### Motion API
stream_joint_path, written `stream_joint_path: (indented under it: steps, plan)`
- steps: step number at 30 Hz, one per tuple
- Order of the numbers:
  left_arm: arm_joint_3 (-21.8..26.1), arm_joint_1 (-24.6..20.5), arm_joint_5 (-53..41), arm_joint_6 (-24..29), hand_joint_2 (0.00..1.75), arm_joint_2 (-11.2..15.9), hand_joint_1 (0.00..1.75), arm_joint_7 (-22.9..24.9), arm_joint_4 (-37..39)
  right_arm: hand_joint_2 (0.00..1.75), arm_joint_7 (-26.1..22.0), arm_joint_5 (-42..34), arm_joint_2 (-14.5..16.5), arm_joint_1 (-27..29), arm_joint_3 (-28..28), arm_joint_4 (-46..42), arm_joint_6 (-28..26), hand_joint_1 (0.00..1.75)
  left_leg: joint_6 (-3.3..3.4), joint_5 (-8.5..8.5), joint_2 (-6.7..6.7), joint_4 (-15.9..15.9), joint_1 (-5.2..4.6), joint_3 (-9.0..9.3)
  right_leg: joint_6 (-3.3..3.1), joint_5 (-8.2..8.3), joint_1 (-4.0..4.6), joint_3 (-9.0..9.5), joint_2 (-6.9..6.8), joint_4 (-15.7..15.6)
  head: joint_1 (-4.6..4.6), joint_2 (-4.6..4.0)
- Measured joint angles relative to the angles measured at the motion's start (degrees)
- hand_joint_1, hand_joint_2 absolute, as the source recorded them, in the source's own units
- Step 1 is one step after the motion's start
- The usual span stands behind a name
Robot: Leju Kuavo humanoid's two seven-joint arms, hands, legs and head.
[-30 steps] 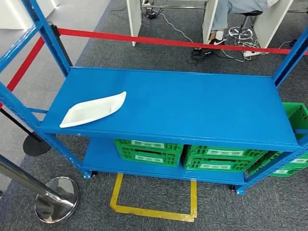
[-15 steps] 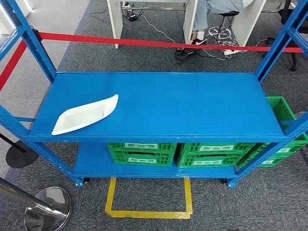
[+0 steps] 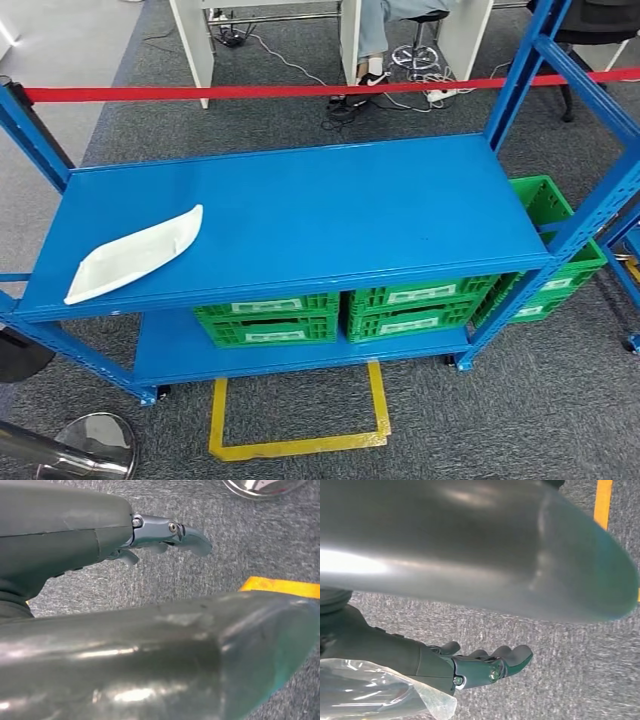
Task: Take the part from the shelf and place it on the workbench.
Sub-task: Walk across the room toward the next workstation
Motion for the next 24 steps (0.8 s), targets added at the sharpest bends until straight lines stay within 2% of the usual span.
stream_joint_path:
  steps: [2, 3, 4, 5, 6, 8, 9, 10, 11, 13, 14, 15, 17, 18, 20, 21, 24]
  plan:
    - [-0.22, 0.07, 0.02, 0.03, 0.00, 0.13, 0.00, -0.01, 0.00, 0.00, 0.00, -0.09, -0.20, -0.11, 0.57, 0.00, -0.10, 0.00, -0.64, -3.60, -2.02, 6.14, 0.31, -2.57, -0.31, 0.18, -0.18, 0.14, 0.84, -0.11, -0.22, 0.00]
    - [-0.31, 0.13, 0.02, 0.04, 0.00, 0.17, 0.00, -0.01, 0.01, 0.00, 0.00, -0.14, -0.29, -0.14, 0.78, 0.01, -0.13, 0.00, -0.82, -5.32, -2.52, 10.06, 0.44, -4.38, -0.35, 0.20, -0.18, 0.12, 1.31, -0.10, -0.23, 0.00]
    - [-0.33, 0.19, 0.02, 0.04, 0.00, 0.22, 0.00, -0.01, 0.01, 0.00, 0.00, -0.17, -0.37, -0.14, 0.96, 0.01, -0.15, 0.00, -0.91, -6.20, -2.71, 13.08, 0.52, -5.86, -0.36, 0.19, -0.17, 0.13, 1.85, -0.09, -0.22, 0.00]
    - [-0.34, 0.24, 0.02, 0.04, 0.00, 0.27, 0.00, -0.01, 0.02, 0.00, 0.00, -0.19, -0.44, -0.13, 1.09, 0.02, -0.17, 0.00, -0.92, -5.87, -2.78, 14.24, 0.56, -6.57, -0.36, 0.18, -0.16, 0.19, 2.41, -0.08, -0.23, 0.00]
    - [-0.34, 0.27, 0.02, 0.05, 0.00, 0.33, 0.00, -0.01, 0.01, 0.00, 0.00, -0.21, -0.48, -0.14, 1.21, 0.02, -0.19, 0.00, -0.85, -4.34, -2.88, 13.12, 0.57, -6.30, -0.34, 0.17, -0.16, 0.28, 3.01, -0.08, -0.23, 0.00]
    - [-0.37, 0.28, 0.13, 0.08, 0.00, 0.45, 0.00, -0.01, 0.01, 0.00, 0.00, -0.42, -0.59, -0.17, 1.54, 0.02, -0.33, 0.00, -0.45, 0.40, -3.89, 6.06, 0.59, -3.59, -0.27, 0.13, -0.17, 0.45, 4.11, -0.09, -0.25, 0.00]
    - [-0.45, 0.29, 0.33, 0.11, 0.00, 0.50, 0.00, -0.01, 0.01, 0.00, -0.01, -0.74, -0.75, -0.23, 1.83, 0.02, -0.62, 0.00, -0.16, 2.01, -4.66, 2.48, 0.60, -2.18, -0.12, 0.06, -0.09, 0.46, 4.57, -0.01, -0.22, 0.00]
    - [-0.64, 0.25, 0.74, 0.19, 0.00, 0.59, 0.00, 0.00, 0.02, 0.00, -0.06, -1.34, -1.04, -0.31, 2.26, 0.02, -1.19, 0.00, 0.11, 2.80, -5.30, 0.07, 0.56, -1.29, 0.14, 0.07, -0.05, 0.35, 4.96, 0.06, -0.22, 0.00]
    - [-0.92, 0.20, 1.27, 0.32, 0.00, 0.67, 0.00, 0.02, 0.01, 0.00, -0.15, -2.15, -1.45, -0.38, 2.91, 0.02, -2.03, 0.00, 0.33, 2.90, -5.71, -1.15, 0.52, -0.96, 0.46, 0.09, -0.03, 0.17, 5.27, 0.08, -0.20, 0.00]
    - [-1.69, 0.12, 2.41, 0.70, 0.00, 0.78, 0.00, 0.07, 0.00, 0.00, -0.36, -3.95, -2.48, -0.47, 4.64, 0.02, -4.00, 0.00, 0.35, 2.76, -5.70, -1.70, 0.47, -1.01, 0.39, 0.02, -0.05, -0.12, 5.57, 0.09, -0.14, 0.00]
    - [-2.06, 0.13, 2.92, 0.94, 0.44, 0.83, 0.00, 0.09, -0.01, 0.00, -0.42, -4.79, -3.02, -0.51, 5.56, 0.02, -4.98, 0.00, 0.35, 2.78, -5.69, -1.83, 0.45, -1.00, 0.22, -0.02, -0.07, -0.23, 5.56, 0.01, -0.12, 0.00]
    - [-2.41, 0.15, 3.45, 1.23, 0.87, 0.90, 0.00, 0.11, -0.01, 0.44, -0.44, -5.66, -3.61, -0.59, 6.44, 0.01, -5.98, 0.00, 0.36, 2.79, -5.70, -1.89, 0.44, -0.95, -0.01, -0.06, -0.09, -0.27, 5.50, -0.08, -0.10, 0.00]
    - [-3.18, 0.16, 4.60, 1.94, 1.75, 1.12, 0.00, 0.21, -0.01, 1.31, -0.39, -7.65, -4.87, -0.87, 8.23, -0.05, -8.21, 0.00, 0.60, 2.79, -5.71, -1.89, 0.35, -0.87, 0.26, 0.14, -0.15, -0.24, 5.47, -0.41, -0.09, 0.00]
    - [-3.61, 0.17, 5.15, 2.34, 1.75, 1.22, 0.00, 0.30, -0.01, 1.75, -0.34, -8.65, -5.53, -1.00, 9.19, -0.15, -9.35, 0.00, 0.71, 2.83, -5.71, -1.88, 0.32, -0.87, 0.40, 0.23, -0.18, -0.15, 5.47, -0.56, -0.08, 0.00]
    - [-4.57, 0.20, 5.91, 3.01, 1.75, 1.43, 0.00, 0.82, 0.00, 1.75, -0.26, -10.20, -6.75, -1.28, 11.12, -0.32, -11.36, 0.00, 0.97, 2.86, -5.71, -1.87, 0.26, -0.91, 0.74, 0.39, -0.24, 0.14, 5.48, -0.75, -0.08, 0.00]
    - [-5.02, 0.20, 6.18, 3.24, 1.31, 1.57, 0.00, 1.31, 0.05, 1.75, -0.22, -10.66, -7.15, -1.59, 11.80, -0.09, -12.05, 0.00, 1.07, 2.89, -5.71, -1.85, 0.24, -0.93, 0.91, 0.46, -0.26, 0.31, 5.49, -0.82, -0.09, 0.00]
    - [-6.27, 0.07, 6.78, 3.28, 0.00, 2.11, 0.00, 3.11, 0.49, 0.44, -0.41, -10.90, -7.51, -3.37, 12.39, 2.35, -12.26, 0.00, 1.20, 2.94, -5.69, -1.82, 0.18, -0.93, 1.22, 0.58, -0.32, 0.52, 5.52, -0.91, -0.11, 0.00]
